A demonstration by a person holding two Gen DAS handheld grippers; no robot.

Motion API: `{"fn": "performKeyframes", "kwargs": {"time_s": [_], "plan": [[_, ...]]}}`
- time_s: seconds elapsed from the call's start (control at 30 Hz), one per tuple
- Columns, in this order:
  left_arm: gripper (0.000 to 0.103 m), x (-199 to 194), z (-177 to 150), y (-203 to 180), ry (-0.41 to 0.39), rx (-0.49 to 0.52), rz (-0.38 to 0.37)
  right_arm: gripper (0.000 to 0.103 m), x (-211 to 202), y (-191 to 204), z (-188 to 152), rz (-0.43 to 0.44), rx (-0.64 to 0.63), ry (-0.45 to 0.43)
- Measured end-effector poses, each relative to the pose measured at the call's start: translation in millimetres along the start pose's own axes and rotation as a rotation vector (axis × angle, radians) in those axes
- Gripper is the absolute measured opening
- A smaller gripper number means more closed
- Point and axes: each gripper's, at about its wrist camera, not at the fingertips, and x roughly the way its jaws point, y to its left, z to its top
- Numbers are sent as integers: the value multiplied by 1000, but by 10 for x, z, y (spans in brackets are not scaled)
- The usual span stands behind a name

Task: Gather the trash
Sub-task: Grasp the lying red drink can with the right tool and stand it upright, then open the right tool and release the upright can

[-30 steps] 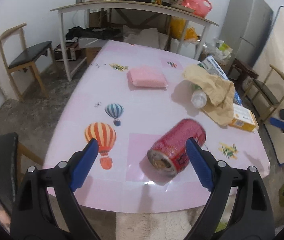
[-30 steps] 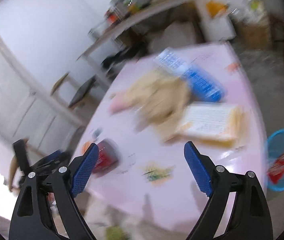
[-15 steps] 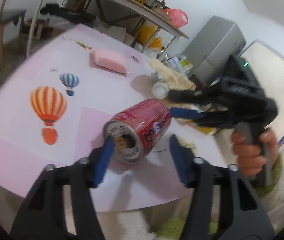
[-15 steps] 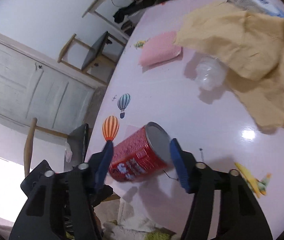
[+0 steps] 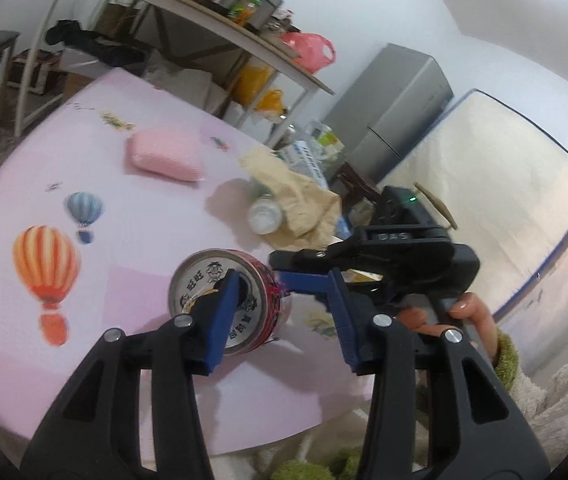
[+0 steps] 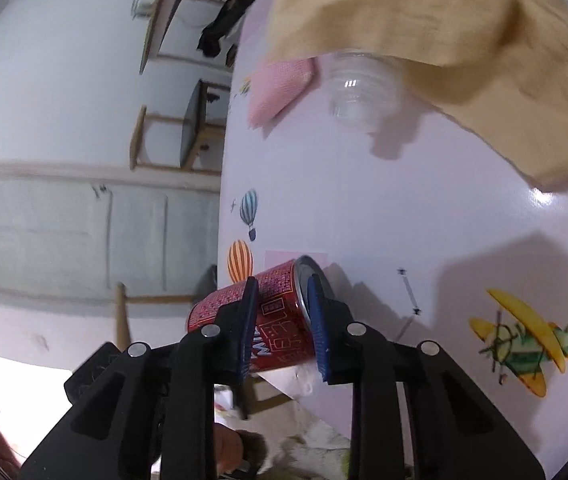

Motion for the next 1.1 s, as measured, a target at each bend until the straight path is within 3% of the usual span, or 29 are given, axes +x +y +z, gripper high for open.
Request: {"fn": "performKeyframes", "kwargs": {"time_s": [0.23, 0.3, 0.4, 0.5, 0.57, 0.73, 0.9, 1.1], "plan": [[42, 374, 87, -333, 71, 114, -60, 27, -201, -210, 2, -32, 63, -76], [42, 459, 99, -399, 83, 141, -63, 27, -271, -237, 0, -86, 53, -99], [42, 555, 108, -483, 98, 174, -65, 37, -343, -245, -1, -152, 26, -129], [47, 641, 126, -513, 109, 180, -68, 40, -436, -209, 5, -188, -10, -161], [56, 645, 143, -508, 99, 173, -74, 44, -528, -181, 24, -207, -43, -186], [63, 569, 221, -455, 62, 150, -79, 48, -689, -29, 17, -234, -134, -234], [68, 445, 311, -334, 28, 114, -48, 56, -746, 256, -33, -228, -271, -257], [74, 171, 416, -23, -21, 72, 93, 73, -572, 716, -219, -278, -530, -242]]}}
